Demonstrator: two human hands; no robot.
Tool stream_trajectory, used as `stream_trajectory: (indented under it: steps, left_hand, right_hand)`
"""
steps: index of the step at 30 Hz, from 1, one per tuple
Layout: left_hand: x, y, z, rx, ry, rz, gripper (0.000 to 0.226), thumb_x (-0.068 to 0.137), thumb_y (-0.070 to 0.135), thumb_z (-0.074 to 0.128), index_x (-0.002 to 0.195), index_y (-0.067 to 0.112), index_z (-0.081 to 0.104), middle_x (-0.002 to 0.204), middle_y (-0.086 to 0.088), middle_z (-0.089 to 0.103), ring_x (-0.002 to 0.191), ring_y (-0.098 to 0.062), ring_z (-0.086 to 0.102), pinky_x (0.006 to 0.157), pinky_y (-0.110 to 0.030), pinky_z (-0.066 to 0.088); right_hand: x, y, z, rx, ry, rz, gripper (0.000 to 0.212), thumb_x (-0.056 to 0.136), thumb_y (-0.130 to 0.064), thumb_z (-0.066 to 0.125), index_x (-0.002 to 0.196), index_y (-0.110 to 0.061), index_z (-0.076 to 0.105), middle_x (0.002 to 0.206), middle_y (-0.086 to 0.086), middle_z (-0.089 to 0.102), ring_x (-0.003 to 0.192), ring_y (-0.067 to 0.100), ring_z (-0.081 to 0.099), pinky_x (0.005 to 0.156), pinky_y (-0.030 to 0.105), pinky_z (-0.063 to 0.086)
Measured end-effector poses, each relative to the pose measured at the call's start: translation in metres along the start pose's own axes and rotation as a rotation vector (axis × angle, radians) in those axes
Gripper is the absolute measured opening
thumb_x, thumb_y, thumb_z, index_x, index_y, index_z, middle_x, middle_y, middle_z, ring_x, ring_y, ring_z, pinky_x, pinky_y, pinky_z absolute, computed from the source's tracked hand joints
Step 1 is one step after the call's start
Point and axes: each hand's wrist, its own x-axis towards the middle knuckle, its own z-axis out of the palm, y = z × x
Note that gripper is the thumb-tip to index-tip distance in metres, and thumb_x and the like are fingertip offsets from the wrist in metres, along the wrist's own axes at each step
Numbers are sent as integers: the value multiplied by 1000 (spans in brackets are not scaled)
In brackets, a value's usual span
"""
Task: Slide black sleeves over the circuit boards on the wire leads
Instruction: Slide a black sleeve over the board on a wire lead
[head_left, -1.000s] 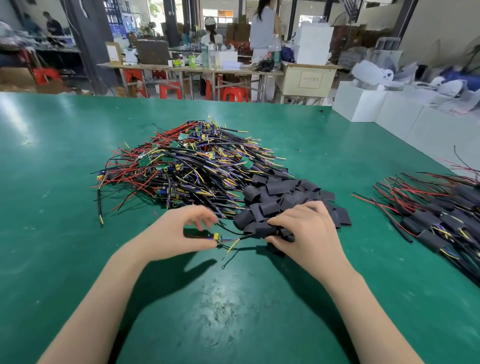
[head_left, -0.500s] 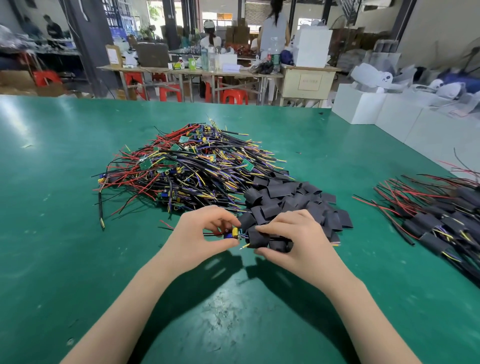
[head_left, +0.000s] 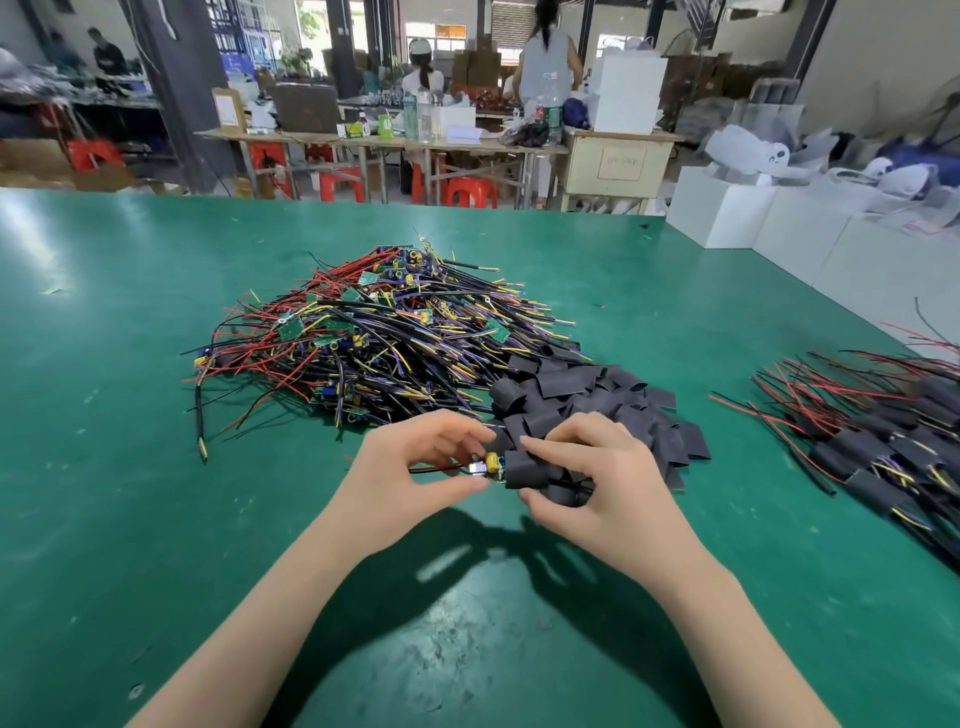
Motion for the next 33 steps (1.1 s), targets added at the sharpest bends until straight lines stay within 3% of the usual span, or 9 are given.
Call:
stream_trajectory:
  steps: [5, 13, 17, 24, 33]
  left_hand:
    - [1, 3, 1, -86, 9, -39, 35, 72, 17, 82, 102, 30, 68, 93, 1, 72, 83, -16, 70, 80, -30, 55]
    - [1, 1, 3, -157, -38, -24, 33, 73, -6, 78, 100, 11, 68, 99, -5, 72, 93, -21, 70, 88, -28, 54]
    - [1, 2, 2, -191, -10, -61, 34, 72, 0, 81, 100, 14, 69, 95, -4, 74, 88, -18, 71, 83, -23, 54]
    - [2, -1, 2, -255, 31, -173, 31, 68, 4, 84, 93, 16, 73, 88, -4, 76, 77, -15, 72, 76, -17, 54]
    - [2, 1, 3, -243, 7, -74, 36, 72, -12, 76, 101, 7, 67, 99, -6, 74, 95, -20, 71, 86, -22, 53]
  right_hand:
    - [1, 0, -1, 14, 16, 13, 37, 67, -23, 81, 104, -22, 75, 88, -7, 61, 84, 11, 56, 79, 30, 45]
    - [1, -5, -3, 173, -54, 104, 26, 68, -24, 80, 92, -33, 76, 80, -7, 63, 72, 8, 59, 70, 23, 47]
    - [2, -7, -4, 188, -4, 95, 29, 67, -19, 82, 95, -25, 77, 81, -4, 64, 76, 9, 60, 73, 18, 45]
    - [2, -10, -3, 178, 6, 25, 29, 67, -12, 82, 95, -18, 75, 88, -5, 63, 87, 11, 58, 78, 23, 46]
    - [0, -7, 2, 171, -29, 31, 35, 76, -25, 80, 110, -17, 73, 88, -6, 68, 76, 2, 60, 73, 14, 45]
